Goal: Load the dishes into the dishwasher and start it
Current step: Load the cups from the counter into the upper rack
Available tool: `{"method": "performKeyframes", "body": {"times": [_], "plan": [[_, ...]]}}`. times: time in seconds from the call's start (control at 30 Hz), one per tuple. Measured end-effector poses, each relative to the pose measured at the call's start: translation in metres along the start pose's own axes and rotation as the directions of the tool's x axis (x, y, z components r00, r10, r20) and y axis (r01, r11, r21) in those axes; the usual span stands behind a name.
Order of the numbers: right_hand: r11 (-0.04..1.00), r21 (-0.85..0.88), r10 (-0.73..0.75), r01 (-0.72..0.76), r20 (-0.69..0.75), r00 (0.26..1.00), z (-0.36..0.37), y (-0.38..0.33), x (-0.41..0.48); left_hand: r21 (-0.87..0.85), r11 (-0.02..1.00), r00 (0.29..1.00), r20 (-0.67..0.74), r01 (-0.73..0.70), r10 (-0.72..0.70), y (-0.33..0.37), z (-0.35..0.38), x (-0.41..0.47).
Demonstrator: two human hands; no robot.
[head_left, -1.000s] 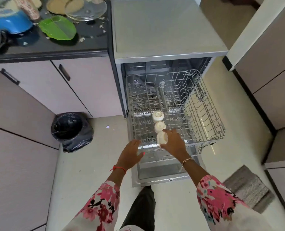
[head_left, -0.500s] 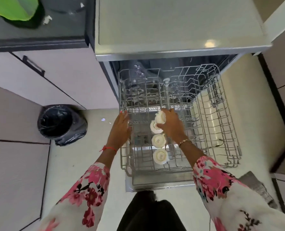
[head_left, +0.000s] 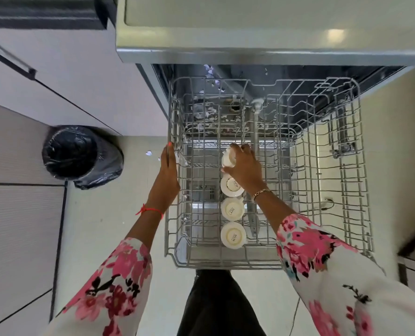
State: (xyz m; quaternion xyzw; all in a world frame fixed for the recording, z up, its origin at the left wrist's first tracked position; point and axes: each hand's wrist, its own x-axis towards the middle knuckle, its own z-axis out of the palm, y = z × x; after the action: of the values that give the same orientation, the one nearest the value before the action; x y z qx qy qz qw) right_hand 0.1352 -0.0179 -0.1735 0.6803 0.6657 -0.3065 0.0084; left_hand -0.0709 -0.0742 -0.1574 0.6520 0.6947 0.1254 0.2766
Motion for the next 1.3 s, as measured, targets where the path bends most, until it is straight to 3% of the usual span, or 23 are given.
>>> {"method": "performKeyframes", "body": {"times": [0.37,0.77,0.97,1.3], "plan": [[0.981,-0.196,-0.010,0.013,0.020,1.000,0.020,-0.004,0.011,-0.030,0.999,1.000,-0.006,0.020,-0.020,0.001,0.001,-0.001],[0.993,-0.114,-0.019,0.026,0.064,0.998,0.019,0.001,0.016,-0.040,0.998,0.999,0.008,0.041,-0.041,0.002,0.003,-0.001],[0.999,-0.032,0.004,-0.004,0.015,1.000,0.020,0.005,0.016,-0.027,0.998,0.998,0.012,0.055,-0.055,0.003,0.002,0.000],[0.998,-0.005,-0.058,0.058,0.063,0.996,0.015,0.012,0.020,-0.023,0.998,0.998,0.020,0.067,-0.066,0.005,0.002,-0.001]]}}
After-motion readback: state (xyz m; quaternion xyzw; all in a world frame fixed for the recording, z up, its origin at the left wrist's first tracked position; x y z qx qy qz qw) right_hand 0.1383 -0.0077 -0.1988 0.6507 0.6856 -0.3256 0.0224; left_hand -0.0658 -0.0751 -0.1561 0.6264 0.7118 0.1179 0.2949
